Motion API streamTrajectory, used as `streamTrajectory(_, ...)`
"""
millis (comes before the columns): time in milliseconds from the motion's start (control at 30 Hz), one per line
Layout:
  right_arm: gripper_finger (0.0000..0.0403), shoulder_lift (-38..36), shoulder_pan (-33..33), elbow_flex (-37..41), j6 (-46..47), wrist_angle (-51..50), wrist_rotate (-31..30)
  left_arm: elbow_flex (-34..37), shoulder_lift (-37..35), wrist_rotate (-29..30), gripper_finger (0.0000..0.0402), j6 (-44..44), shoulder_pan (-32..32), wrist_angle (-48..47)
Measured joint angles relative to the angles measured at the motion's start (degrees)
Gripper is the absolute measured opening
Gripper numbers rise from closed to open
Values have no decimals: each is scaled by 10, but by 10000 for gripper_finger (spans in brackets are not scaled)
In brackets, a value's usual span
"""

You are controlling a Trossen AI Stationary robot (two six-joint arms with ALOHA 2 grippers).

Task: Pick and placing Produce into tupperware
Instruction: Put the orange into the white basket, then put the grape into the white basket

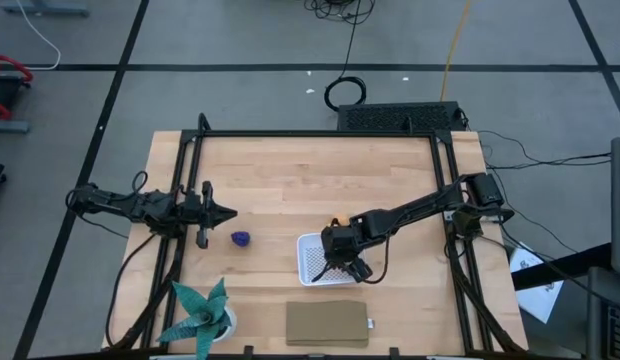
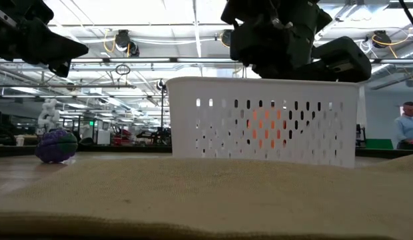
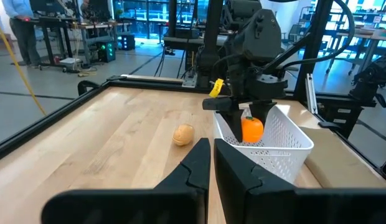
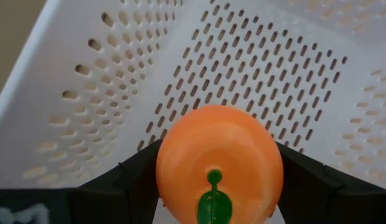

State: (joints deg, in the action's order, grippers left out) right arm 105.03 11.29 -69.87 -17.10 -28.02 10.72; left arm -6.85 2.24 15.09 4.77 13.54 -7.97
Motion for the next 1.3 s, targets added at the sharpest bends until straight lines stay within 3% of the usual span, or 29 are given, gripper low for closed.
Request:
streamTrajectory(333, 250, 0, 0, 0, 10, -5, 1, 0, 0, 0, 26, 0, 0, 0)
streamTrajectory(633, 297, -1, 1, 0, 36, -6, 4, 0, 0, 0, 26, 0, 0, 0)
streamTrajectory(900, 288, -95, 1, 1, 49, -24, 0, 0, 0, 0, 26, 0, 0, -1)
streamTrajectory(1100, 246, -210, -14, 13, 72, -55, 0, 0, 0, 0, 26, 6, 0, -3)
streamTrajectory(1300, 122, -338, -15, 131, 120, 16, 0, 0, 0, 0, 26, 24, 0, -34)
